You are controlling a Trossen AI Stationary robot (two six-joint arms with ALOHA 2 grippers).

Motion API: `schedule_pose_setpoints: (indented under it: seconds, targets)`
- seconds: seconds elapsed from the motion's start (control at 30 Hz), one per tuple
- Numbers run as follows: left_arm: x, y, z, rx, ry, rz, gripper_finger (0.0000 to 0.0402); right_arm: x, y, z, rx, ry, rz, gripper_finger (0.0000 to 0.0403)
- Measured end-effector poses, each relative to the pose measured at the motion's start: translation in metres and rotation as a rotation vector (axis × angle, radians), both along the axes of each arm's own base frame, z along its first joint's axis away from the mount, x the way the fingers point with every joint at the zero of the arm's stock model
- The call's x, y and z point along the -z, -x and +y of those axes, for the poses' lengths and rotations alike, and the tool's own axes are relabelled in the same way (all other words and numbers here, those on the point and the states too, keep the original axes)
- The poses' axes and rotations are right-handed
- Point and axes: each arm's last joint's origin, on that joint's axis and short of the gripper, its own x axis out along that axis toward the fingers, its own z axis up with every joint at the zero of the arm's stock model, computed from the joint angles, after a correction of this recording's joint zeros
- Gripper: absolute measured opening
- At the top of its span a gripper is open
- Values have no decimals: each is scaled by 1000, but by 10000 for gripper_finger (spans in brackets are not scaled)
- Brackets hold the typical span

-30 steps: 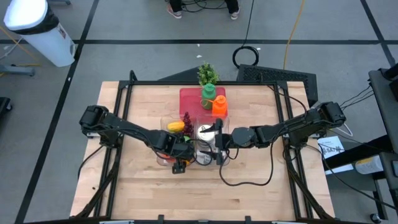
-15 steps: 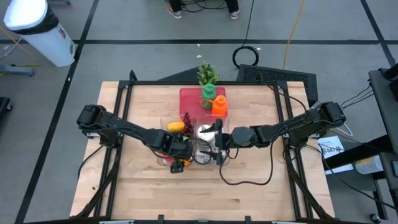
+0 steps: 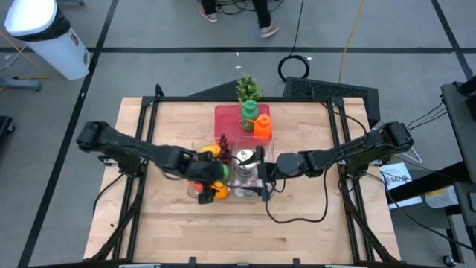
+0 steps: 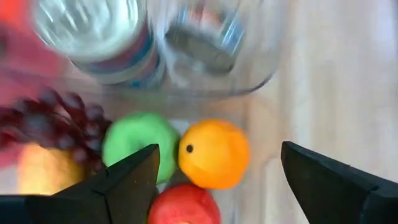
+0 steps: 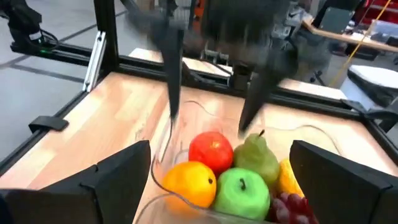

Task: Pick & Place Food Item
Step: Return to Home Position

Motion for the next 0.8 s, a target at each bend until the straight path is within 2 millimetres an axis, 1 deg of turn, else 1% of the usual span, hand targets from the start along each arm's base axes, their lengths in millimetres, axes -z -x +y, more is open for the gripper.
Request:
schedule_pose_setpoints:
  seconds: [0.07,0.1,0.2,0.33,0.43,0.5,0.57,0.63,0.7,0.73,0.8]
  targets:
    - [-24,16,-1,31,8,-83,344,-1,2,-1,1,-1,13,364]
    - [-35,24,-1,54,6,-118,346,-4,6,0,-5,1,24,364]
    - [-66,58,4,124,-8,-205,349,-22,23,0,-7,-5,15,364]
    - [-103,108,20,152,-11,-350,349,-51,64,-6,33,-41,49,364]
    - [-126,149,33,163,1,-491,349,-75,106,-15,34,-107,44,364]
    - [-137,179,42,161,18,-575,349,-89,137,-21,30,-156,22,364]
    - [-145,205,50,158,28,-663,347,-98,168,-28,14,-183,13,364]
    - [-150,227,57,140,32,-740,344,-103,197,-36,24,-240,4,364]
    - [-146,239,61,126,23,-789,341,-102,220,-42,47,-326,-13,364]
    - [-140,242,62,128,13,-794,339,-98,229,-45,50,-365,-33,364]
    - [-127,242,62,129,-4,-816,338,-84,240,-48,43,-406,-73,364]
